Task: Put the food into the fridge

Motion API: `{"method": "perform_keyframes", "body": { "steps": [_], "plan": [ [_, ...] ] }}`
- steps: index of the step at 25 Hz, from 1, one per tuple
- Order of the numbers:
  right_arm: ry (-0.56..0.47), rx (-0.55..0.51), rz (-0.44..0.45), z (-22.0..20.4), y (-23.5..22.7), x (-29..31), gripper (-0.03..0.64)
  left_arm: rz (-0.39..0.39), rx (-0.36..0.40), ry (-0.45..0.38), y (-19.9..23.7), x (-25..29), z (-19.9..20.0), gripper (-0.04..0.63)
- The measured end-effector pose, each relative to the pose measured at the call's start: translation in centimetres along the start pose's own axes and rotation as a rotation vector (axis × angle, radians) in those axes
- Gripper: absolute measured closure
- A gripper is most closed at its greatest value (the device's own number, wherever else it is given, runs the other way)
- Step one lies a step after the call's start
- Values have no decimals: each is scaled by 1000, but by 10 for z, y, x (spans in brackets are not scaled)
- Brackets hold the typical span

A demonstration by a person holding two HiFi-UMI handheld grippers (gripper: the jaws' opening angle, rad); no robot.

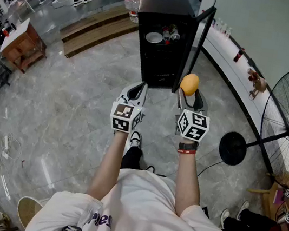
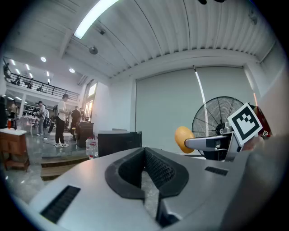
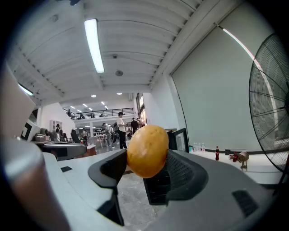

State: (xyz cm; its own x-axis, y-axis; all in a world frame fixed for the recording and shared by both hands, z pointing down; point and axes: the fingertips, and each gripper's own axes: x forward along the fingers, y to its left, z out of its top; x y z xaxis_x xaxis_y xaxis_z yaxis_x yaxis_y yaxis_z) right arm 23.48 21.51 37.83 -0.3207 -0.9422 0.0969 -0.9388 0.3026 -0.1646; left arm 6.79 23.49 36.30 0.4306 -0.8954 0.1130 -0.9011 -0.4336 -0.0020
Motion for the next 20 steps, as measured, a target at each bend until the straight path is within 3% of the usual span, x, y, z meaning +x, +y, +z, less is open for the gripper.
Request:
{"method": "perform_keyframes", "body": {
  "steps": [13, 20],
  "plan": [
    [24, 39, 42, 0, 10, 106, 324, 23, -40, 3, 79, 74, -7, 577],
    [23, 55, 64, 8, 25, 176, 324, 18, -17, 28, 130, 117, -2, 575]
  ]
}}
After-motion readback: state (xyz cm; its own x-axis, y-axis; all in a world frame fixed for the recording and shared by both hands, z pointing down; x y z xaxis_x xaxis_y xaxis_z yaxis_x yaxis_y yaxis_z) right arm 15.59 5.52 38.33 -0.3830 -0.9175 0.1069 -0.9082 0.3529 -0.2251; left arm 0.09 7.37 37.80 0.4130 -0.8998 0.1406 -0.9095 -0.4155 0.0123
